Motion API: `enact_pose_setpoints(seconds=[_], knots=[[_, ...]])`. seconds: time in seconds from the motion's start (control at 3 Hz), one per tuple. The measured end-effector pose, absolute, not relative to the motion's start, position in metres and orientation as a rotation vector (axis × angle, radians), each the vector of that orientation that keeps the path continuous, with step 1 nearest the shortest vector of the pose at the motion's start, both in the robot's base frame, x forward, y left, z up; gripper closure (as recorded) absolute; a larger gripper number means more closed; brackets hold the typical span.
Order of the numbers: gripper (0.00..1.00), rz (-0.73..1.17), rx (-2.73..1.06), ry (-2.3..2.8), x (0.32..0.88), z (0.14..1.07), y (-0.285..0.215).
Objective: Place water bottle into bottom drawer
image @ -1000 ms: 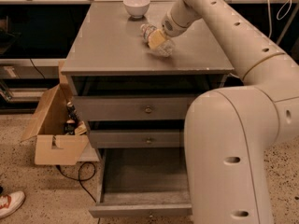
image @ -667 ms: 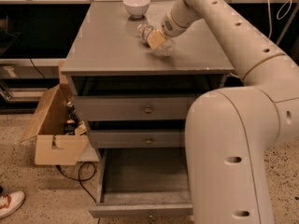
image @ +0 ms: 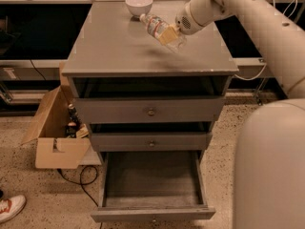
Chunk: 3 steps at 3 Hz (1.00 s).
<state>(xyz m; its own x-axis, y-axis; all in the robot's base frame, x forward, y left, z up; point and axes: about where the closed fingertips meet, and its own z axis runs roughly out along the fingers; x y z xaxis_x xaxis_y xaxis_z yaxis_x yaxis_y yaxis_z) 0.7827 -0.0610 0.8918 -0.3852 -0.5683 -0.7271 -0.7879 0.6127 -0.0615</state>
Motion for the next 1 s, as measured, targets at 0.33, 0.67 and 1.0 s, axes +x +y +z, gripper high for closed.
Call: enact_pose_setpoints(seconds=[0.33,0.67,1.0], knots=[[1.0,0.428,-1.168,1.996,0.74,0.901,-0.066],[1.0,0.5,-1.311,1.884,0.689,0.901,-0.072],[1.0,0.472,-1.36,1.837,0.689,0.899,-0.073]])
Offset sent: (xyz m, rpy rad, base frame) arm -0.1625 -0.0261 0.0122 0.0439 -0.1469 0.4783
